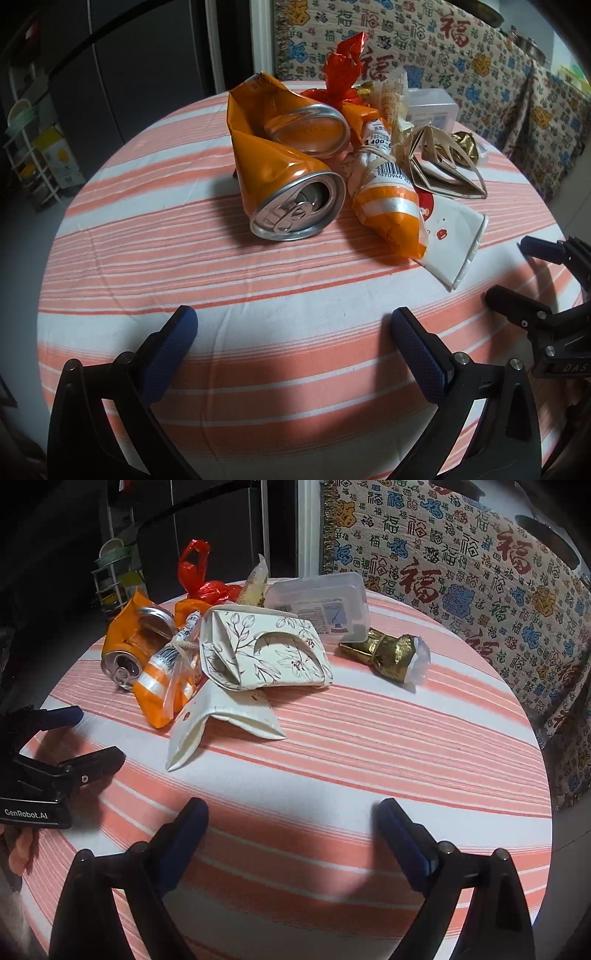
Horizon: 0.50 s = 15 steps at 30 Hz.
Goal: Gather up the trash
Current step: 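Grasp the white paper cup with the right tool and lift it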
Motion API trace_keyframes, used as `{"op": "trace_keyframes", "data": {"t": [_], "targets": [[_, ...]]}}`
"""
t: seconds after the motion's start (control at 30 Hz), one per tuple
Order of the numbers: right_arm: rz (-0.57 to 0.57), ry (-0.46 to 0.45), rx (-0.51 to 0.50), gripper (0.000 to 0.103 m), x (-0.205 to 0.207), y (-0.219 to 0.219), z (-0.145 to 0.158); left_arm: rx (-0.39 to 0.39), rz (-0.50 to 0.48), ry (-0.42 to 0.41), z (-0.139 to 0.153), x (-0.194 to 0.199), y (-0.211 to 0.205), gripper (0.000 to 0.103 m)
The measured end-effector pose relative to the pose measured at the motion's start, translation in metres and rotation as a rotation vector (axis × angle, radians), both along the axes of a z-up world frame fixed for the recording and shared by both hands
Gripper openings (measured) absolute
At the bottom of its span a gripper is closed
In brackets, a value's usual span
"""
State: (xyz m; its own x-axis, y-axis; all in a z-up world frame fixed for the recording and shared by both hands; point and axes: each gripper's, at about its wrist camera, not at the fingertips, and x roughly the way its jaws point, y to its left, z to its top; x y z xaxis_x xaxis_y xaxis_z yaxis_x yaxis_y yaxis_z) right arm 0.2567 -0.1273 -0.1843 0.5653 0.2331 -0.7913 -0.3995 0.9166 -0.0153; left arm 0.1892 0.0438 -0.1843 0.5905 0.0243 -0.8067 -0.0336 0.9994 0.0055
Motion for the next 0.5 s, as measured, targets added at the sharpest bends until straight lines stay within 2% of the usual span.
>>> {"op": "trace_keyframes", "data": {"t": [0.2,0.23,0.3,0.33,0.4,0.47,0.5], "targets": [[0.102,-0.007,-0.018,0.092,0.017,0.006,0.001,-0.001,0.000,-0.001,-0.001,0.000,0.000,0.103],[0.138,-0.017,-0.024,0.085,0.021,0.010,0.003,-0.001,0.000,-0.001,-0.001,0.000,0.000,0.103],[0.186,-0.033,-0.037,0.078,0.024,0.017,0.005,-0.001,0.000,-0.001,-0.001,0.000,0.000,0.103],[0.211,-0.046,-0.050,0.069,0.026,0.022,0.006,-0.001,0.002,-0.002,-0.001,0.000,0.000,0.103],[0.236,-0.065,-0.059,0.065,0.029,0.030,0.008,-0.001,0.002,-0.002,-0.001,0.000,0.000,0.103],[0.250,-0.076,-0.048,0.056,0.032,0.035,0.009,-0.001,0.002,-0.002,-0.001,0.000,0.000,0.103],[0.258,-0.063,-0.029,0.042,0.035,0.036,0.008,-0.001,0.002,-0.002,-0.001,0.000,0.000,0.103]]}}
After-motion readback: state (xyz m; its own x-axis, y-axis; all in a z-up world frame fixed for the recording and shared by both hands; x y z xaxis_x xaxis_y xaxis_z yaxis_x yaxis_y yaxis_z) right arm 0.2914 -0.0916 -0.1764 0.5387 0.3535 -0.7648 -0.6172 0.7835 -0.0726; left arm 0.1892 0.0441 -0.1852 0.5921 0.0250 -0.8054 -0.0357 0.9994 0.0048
